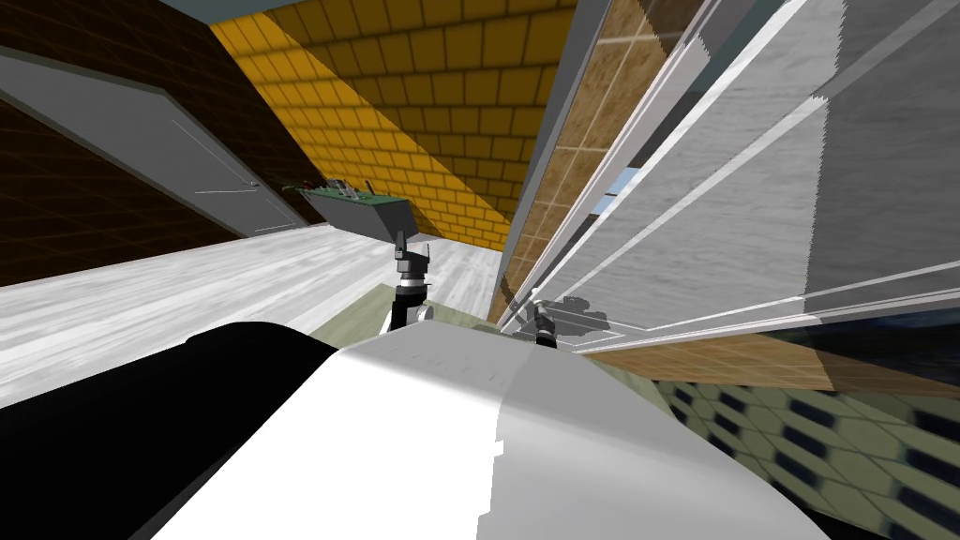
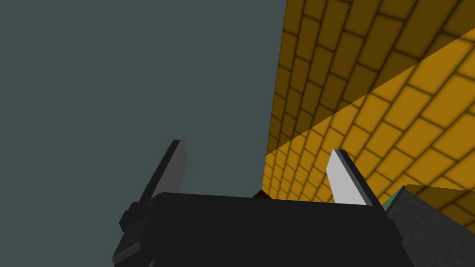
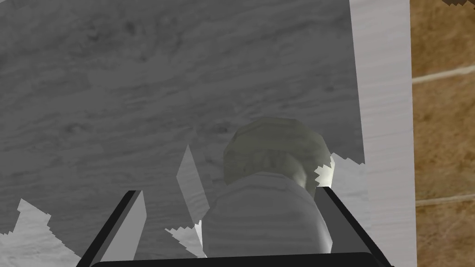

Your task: Push the door open

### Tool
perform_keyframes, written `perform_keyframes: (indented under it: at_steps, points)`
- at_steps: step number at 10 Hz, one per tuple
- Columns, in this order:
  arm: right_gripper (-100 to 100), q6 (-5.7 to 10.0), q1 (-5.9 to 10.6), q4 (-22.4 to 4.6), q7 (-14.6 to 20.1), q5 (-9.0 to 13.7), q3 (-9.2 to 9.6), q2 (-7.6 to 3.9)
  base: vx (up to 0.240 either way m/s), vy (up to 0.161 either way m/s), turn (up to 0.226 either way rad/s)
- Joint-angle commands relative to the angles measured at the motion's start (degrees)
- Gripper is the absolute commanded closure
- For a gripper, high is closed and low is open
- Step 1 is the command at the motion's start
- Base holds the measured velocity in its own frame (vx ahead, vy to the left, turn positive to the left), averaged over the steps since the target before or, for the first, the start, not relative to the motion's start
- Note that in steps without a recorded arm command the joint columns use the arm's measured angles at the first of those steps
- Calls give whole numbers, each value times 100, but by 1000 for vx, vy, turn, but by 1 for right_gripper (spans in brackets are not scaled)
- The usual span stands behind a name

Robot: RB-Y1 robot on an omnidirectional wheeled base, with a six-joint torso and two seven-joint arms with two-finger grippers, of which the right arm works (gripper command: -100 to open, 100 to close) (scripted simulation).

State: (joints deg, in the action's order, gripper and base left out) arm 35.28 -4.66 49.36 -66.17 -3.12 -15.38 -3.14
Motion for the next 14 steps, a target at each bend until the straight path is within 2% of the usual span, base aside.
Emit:
perform_keyframes:
  at_steps: [1,2,4,9,10,14]
  points:
    - [100,-170,-127,94,25,63,-182,-163,9,0,-6]
    - [100,-139,109,-195,12,109,-53,-33,-18,32,-73]
    - [100,-368,166,-269,25,222,-99,-47,-30,9,-79]
    - [100,-368,166,-269,25,222,-99,-47,-3,1,-13]
    - [100,-491,196,-309,32,283,-124,-54,1,-15,-33]
    - [100,-491,196,-309,32,283,-124,-54,-6,-3,-12]
